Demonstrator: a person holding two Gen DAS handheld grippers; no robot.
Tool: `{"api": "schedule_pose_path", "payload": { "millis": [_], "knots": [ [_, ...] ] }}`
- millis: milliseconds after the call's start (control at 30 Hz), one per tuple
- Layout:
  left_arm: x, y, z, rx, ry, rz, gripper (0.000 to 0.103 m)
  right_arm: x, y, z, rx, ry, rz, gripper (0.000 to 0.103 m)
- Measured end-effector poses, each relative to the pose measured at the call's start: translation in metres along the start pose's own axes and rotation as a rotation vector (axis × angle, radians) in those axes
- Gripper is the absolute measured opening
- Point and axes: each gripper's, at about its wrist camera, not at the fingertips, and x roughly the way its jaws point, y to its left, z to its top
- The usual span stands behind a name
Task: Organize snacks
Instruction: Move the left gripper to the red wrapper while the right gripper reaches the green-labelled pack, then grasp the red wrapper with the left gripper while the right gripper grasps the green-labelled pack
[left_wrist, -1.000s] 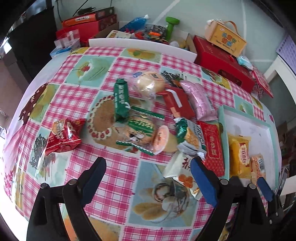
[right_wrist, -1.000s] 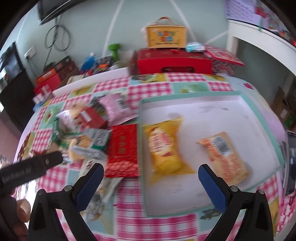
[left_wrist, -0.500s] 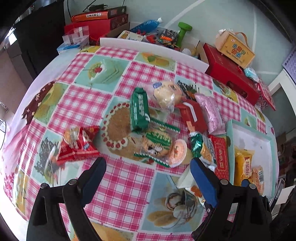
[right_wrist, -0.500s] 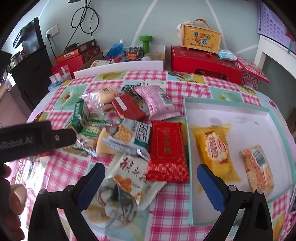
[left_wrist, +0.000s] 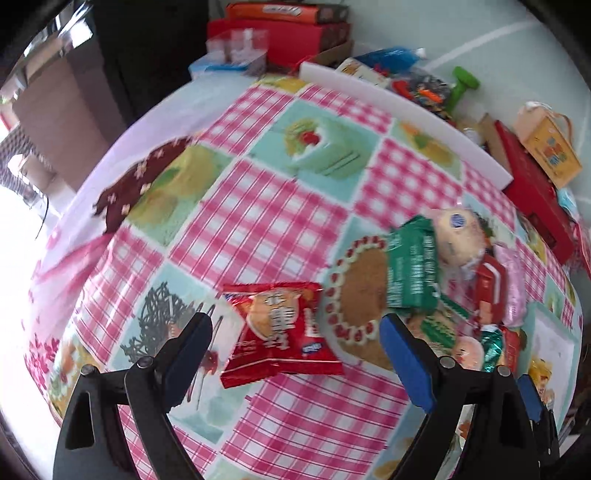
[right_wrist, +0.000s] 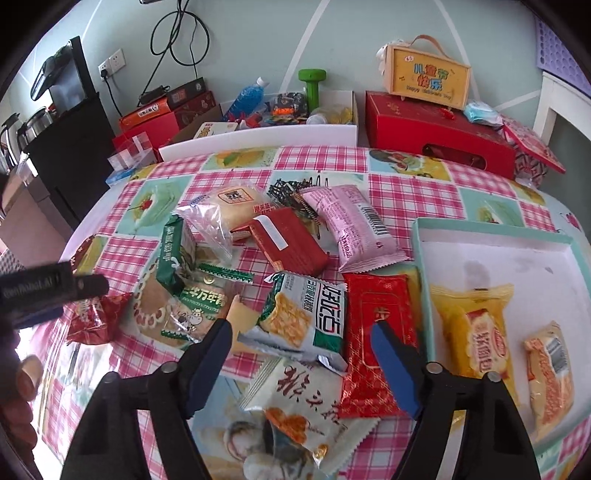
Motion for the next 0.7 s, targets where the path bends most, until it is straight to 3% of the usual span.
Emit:
{"api": "schedule_pose_path", "payload": {
  "millis": [133,233,267,433,533,700],
  "knots": [
    [0.015,0.009,-0.004,-0.029,0.034,0.006,0.090,0.009,0.001,-0.001,0.014,0.027,0.016,0.070],
    [0.024,0.012,-0.008,-0.048,0.063,-0.008,0.069,0.014,0.001,-0.004,0.016,0.039,0.019,0.068],
    [0.027,0.012,-0.009,-0.052,0.072,-0.011,0.067,0.014,0.001,-0.004,0.016,0.039,0.019,0.067],
    [0.028,0.008,-0.014,-0.033,0.061,-0.018,0.062,0.012,0.002,-0.004,0.014,0.037,0.009,0.061],
    [0.029,-0.003,-0.016,-0.015,0.064,-0.041,0.061,0.012,0.001,-0.004,0.020,0.037,0.005,0.052],
    [0.024,-0.020,-0.026,0.011,0.057,-0.055,0.060,0.012,0.000,-0.006,0.010,0.045,0.005,0.051]
  ]
}}
